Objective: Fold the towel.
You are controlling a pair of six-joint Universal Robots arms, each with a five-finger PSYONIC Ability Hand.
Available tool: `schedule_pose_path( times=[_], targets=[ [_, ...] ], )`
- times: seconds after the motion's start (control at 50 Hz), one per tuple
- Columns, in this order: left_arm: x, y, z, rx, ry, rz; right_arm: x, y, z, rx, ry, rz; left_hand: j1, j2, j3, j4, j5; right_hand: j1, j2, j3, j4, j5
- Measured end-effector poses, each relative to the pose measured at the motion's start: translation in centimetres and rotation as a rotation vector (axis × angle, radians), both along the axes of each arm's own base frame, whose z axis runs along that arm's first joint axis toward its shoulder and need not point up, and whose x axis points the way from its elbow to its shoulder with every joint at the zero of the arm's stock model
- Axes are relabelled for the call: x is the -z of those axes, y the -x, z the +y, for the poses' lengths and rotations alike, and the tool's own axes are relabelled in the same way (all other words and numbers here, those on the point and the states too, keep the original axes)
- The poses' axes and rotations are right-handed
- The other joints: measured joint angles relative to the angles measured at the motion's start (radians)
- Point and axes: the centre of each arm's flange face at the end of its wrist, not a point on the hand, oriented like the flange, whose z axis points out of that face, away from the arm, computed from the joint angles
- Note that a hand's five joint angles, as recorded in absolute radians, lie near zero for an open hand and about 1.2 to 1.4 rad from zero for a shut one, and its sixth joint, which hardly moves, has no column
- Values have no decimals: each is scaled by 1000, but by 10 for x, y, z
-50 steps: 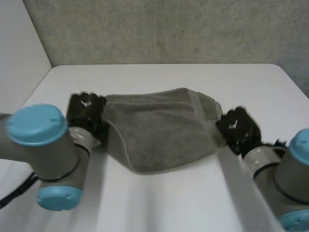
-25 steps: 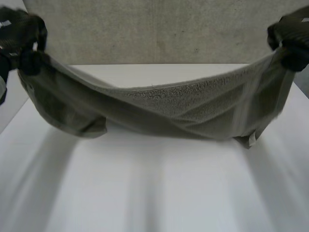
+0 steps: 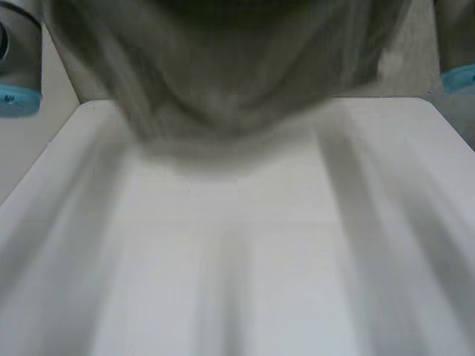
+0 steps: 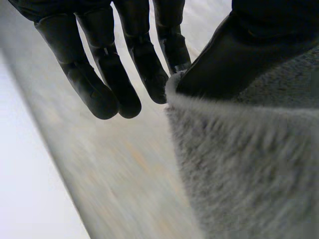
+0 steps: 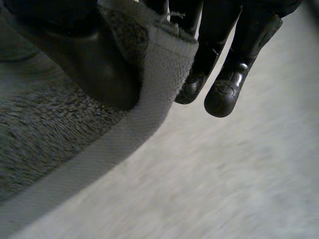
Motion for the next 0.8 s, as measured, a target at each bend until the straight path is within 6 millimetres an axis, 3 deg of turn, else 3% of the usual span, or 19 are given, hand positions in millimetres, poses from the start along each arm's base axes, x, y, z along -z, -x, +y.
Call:
schedule_pose_path(
  times=[0.06,0.14,0.22,0.26,0.4,0.48,0.54,0.62,0.68,0.8],
  targets=[
    [-3,-5,1,8,53,54,0,2,8,-33,7,-17,0,0,0,0,0,0,0,0,0,0],
    [24,-9,-2,17,-4,55,33,0,7,-67,-112,37,0,0,1,0,6,0,0,0,0,0],
    [88,-9,-2,46,-180,-16,85,-2,4,-79,-312,130,0,0,1,0,6,-2,0,0,0,0],
    [109,-9,1,61,-241,-43,103,-2,3,-78,-379,160,0,0,1,0,6,-2,0,0,0,0],
    [202,-11,24,116,-473,-167,199,1,3,-62,-667,293,0,0,2,6,6,-2,0,0,0,0],
    [242,-16,41,112,-548,-258,252,6,11,-50,-803,373,0,0,2,6,6,-2,0,0,0,0],
    [261,-21,55,100,-584,-329,278,11,21,-44,-876,422,0,0,2,6,6,-2,0,0,0,0],
    [270,-27,73,91,-601,-405,285,23,34,-27,-918,446,0,0,3,6,6,-2,0,0,0,0],
    [262,-34,88,86,-585,-439,267,37,42,-1,-905,430,0,0,3,6,6,-2,0,0,0,0],
    [223,-54,114,49,-508,-440,214,65,64,27,-860,385,0,0,3,6,6,-2,0,0,0,0]
  ],
)
